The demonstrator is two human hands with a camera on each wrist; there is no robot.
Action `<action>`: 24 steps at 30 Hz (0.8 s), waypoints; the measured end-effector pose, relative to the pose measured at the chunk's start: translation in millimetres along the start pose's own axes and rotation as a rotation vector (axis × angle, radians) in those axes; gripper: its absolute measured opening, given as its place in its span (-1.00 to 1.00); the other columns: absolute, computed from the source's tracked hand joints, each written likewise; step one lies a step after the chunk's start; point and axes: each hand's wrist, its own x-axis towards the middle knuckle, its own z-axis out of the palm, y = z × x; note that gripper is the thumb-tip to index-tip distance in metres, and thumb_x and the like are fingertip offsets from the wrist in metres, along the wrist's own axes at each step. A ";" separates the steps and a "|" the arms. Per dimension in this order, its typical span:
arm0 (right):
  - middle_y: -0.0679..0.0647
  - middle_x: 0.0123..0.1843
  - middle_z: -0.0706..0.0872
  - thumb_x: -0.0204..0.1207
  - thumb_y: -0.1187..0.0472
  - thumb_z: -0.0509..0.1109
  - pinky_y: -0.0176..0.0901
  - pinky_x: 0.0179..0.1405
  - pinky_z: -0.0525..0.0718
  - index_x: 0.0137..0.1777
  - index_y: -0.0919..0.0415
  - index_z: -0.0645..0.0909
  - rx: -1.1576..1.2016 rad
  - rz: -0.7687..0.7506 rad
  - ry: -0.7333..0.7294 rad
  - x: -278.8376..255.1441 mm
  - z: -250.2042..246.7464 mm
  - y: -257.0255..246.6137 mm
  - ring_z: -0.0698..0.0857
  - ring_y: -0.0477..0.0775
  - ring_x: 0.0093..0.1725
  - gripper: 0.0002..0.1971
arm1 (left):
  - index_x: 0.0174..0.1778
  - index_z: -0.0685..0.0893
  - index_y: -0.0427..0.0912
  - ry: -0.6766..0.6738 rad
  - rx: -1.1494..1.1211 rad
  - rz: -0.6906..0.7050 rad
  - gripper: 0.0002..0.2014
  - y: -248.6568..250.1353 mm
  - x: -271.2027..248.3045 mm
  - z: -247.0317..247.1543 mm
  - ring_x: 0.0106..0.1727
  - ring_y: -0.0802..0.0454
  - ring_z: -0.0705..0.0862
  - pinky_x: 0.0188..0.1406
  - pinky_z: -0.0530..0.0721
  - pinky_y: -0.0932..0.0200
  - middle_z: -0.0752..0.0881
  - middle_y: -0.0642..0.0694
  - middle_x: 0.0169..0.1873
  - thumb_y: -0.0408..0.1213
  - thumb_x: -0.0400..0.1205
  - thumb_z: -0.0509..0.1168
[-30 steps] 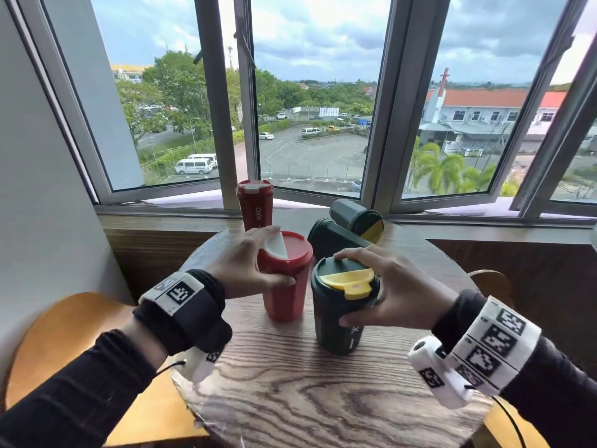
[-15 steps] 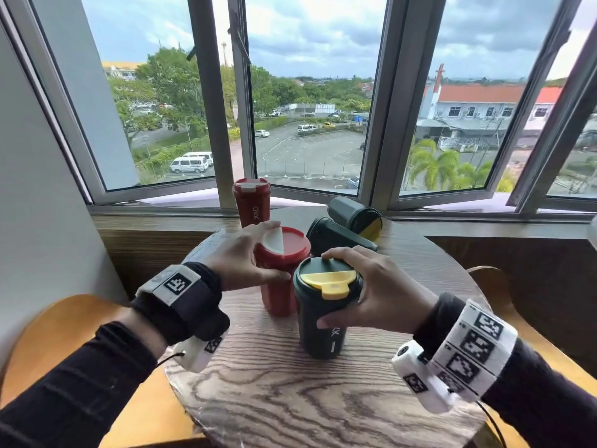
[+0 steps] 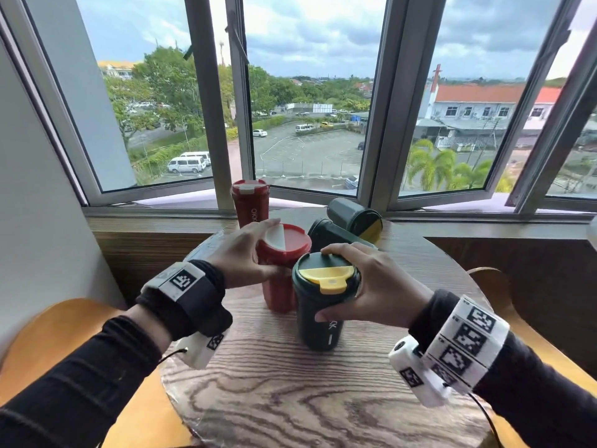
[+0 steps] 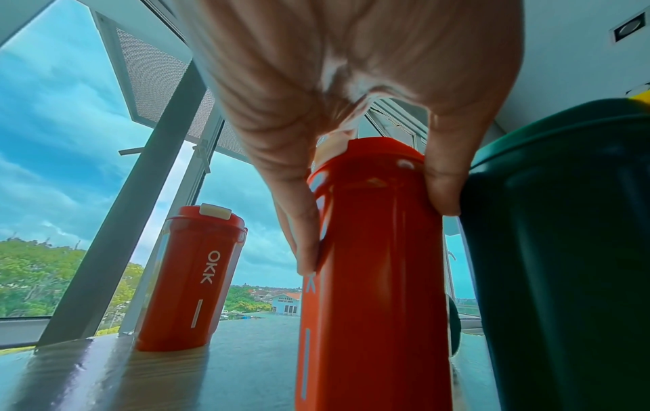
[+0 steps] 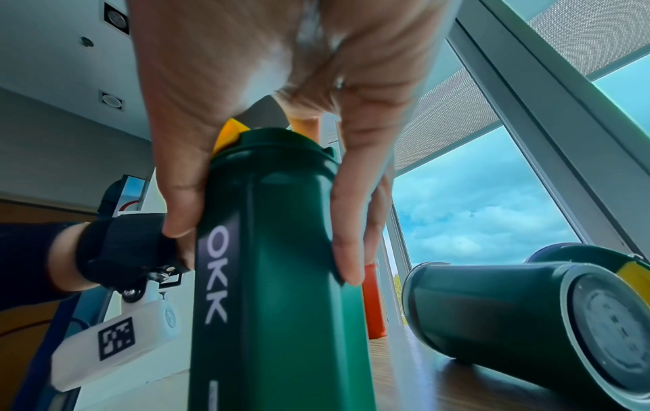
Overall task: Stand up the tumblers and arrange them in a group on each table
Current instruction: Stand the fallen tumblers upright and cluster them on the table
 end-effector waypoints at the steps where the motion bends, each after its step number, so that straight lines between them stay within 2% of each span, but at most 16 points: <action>1: -0.04 0.24 0.59 0.04 -0.22 0.65 -0.57 0.10 0.43 0.45 0.00 0.39 0.000 0.002 0.001 1.1 0.5 0.2 0.56 -0.13 0.20 -0.05 | 0.55 0.30 -0.14 0.002 0.003 0.002 -0.04 -1.2 1.0 0.2 0.35 -0.04 0.55 0.36 0.55 -0.08 0.53 -0.15 0.41 0.06 0.22 0.47; 5: -0.04 0.25 0.59 0.04 -0.22 0.65 -0.64 0.07 0.41 0.46 0.00 0.38 -0.011 -0.003 -0.004 4.3 2.7 0.3 0.56 -0.15 0.19 -0.05 | 0.55 0.29 -0.15 -0.009 -0.011 0.010 -0.08 -4.6 4.7 -0.3 0.37 -0.05 0.54 0.40 0.52 -0.11 0.53 -0.17 0.41 -0.01 0.26 0.46; 9: -0.06 0.23 0.59 0.04 -0.23 0.64 -0.63 0.06 0.42 0.44 -0.02 0.40 -0.004 0.000 -0.002 6.1 2.3 0.4 0.55 -0.18 0.16 -0.07 | 0.56 0.27 -0.16 -0.020 0.016 0.044 -0.11 -8.2 7.6 1.0 0.42 -0.03 0.50 0.41 0.50 0.01 0.51 -0.17 0.43 -0.09 0.31 0.48; 14: -0.10 0.20 0.57 0.03 -0.21 0.66 -0.77 0.04 0.35 0.42 -0.05 0.41 0.006 0.003 0.016 5.1 4.2 2.4 0.54 -0.22 0.15 -0.08 | 0.55 0.30 -0.09 0.015 0.040 0.067 -0.09 -11.5 6.4 2.6 0.37 0.04 0.52 0.34 0.43 0.25 0.54 -0.11 0.39 0.07 0.27 0.43; 17: -0.13 0.22 0.53 0.02 -0.27 0.63 -0.72 0.04 0.38 0.46 -0.08 0.35 0.005 0.013 -0.020 2.5 4.0 4.0 0.52 -0.22 0.18 -0.03 | 0.56 0.28 -0.11 0.017 0.046 0.075 -0.06 -10.3 4.5 3.0 0.41 0.03 0.48 0.34 0.38 0.29 0.51 -0.12 0.43 0.12 0.25 0.41; 20: -0.17 0.32 0.50 -0.04 -0.49 0.46 -0.47 0.23 0.45 0.49 -0.10 0.32 -0.002 0.023 -0.067 0.2 -3.3 1.3 0.50 -0.22 0.28 0.05 | 0.56 0.26 -0.11 0.016 0.032 0.076 -0.04 -10.5 3.0 3.5 0.42 0.03 0.47 0.37 0.42 0.22 0.49 -0.11 0.44 0.14 0.25 0.41; 21: -0.19 0.35 0.50 -0.03 -0.55 0.39 -0.37 0.24 0.50 0.49 -0.10 0.34 0.005 0.034 -0.068 1.1 -8.2 0.2 0.52 -0.21 0.28 0.04 | 0.56 0.27 -0.11 0.020 0.029 0.077 -0.05 -10.7 2.6 3.7 0.42 0.04 0.48 0.37 0.42 0.23 0.50 -0.12 0.44 0.13 0.26 0.41; 24: -0.13 0.30 0.56 0.20 -0.53 0.11 -0.32 -0.02 0.57 0.39 -0.07 0.46 0.004 0.078 -0.048 12.7 -29.6 3.8 0.62 -0.16 0.11 -0.17 | 0.56 0.26 -0.11 0.026 0.032 0.076 -0.06 -10.3 2.4 3.9 0.42 0.05 0.47 0.35 0.39 0.28 0.49 -0.11 0.45 0.12 0.27 0.42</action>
